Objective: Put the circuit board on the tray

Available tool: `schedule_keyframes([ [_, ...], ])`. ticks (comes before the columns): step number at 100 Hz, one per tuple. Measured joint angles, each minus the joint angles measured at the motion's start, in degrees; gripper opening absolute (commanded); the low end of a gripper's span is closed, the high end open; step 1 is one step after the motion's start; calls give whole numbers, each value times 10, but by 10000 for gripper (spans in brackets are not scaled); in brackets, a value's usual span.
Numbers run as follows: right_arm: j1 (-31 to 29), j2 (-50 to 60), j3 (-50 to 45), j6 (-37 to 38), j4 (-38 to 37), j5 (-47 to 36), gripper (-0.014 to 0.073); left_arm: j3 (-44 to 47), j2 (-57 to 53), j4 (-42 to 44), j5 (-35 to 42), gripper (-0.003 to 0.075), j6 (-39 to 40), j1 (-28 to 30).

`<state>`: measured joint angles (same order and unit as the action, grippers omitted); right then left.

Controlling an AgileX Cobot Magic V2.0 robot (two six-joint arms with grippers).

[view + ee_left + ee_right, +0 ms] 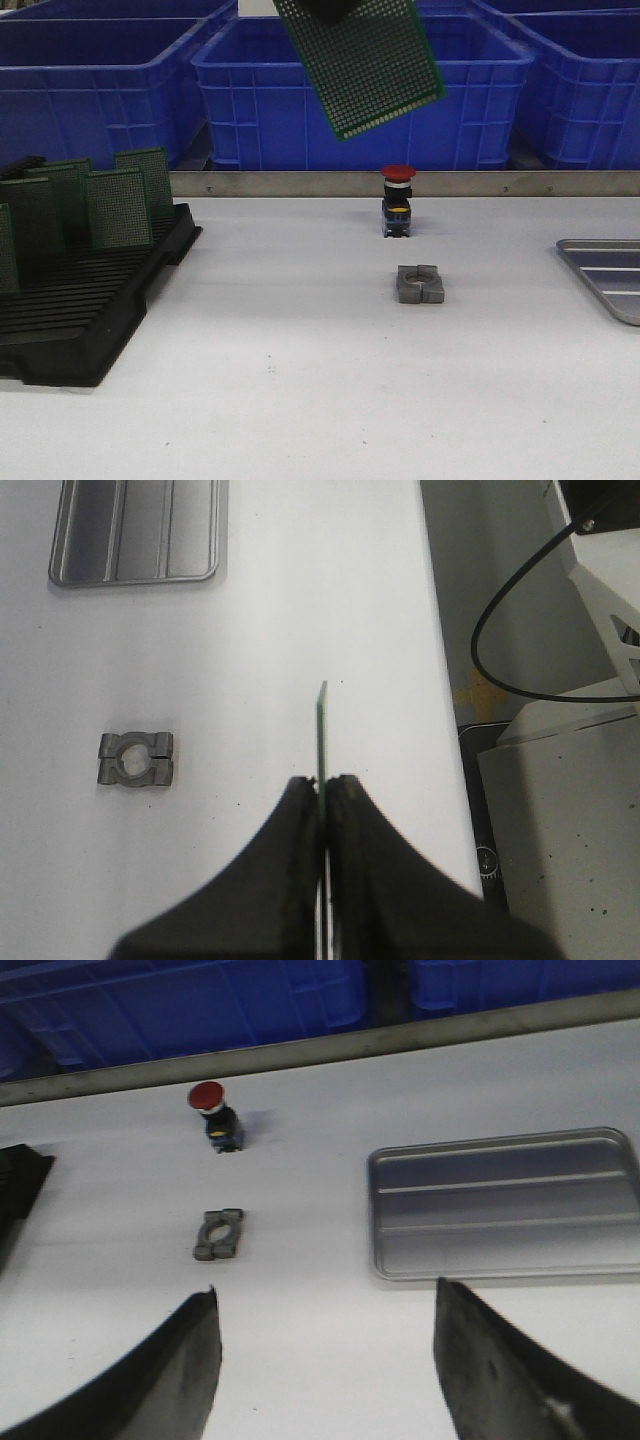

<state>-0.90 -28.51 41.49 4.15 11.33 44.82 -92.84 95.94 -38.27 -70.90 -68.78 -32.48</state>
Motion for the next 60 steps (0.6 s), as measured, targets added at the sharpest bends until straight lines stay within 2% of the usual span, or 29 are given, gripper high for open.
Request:
schedule_keyframes([
  [13, 0, -51, 10, -127, 100, -14, 489, 0, 0, 0, 0, -18, 0, 0],
  [23, 0, -103, 22, -278, 194, -9, 489, 0, 0, 0, 0, -18, 0, 0],
  [46, 0, -236, 45, -608, 385, 49, 489, 0, 0, 0, 0, -18, 0, 0],
  [60, 0, -305, 54, -758, 469, 89, 489, 0, 0, 0, 0, -18, 0, 0],
])
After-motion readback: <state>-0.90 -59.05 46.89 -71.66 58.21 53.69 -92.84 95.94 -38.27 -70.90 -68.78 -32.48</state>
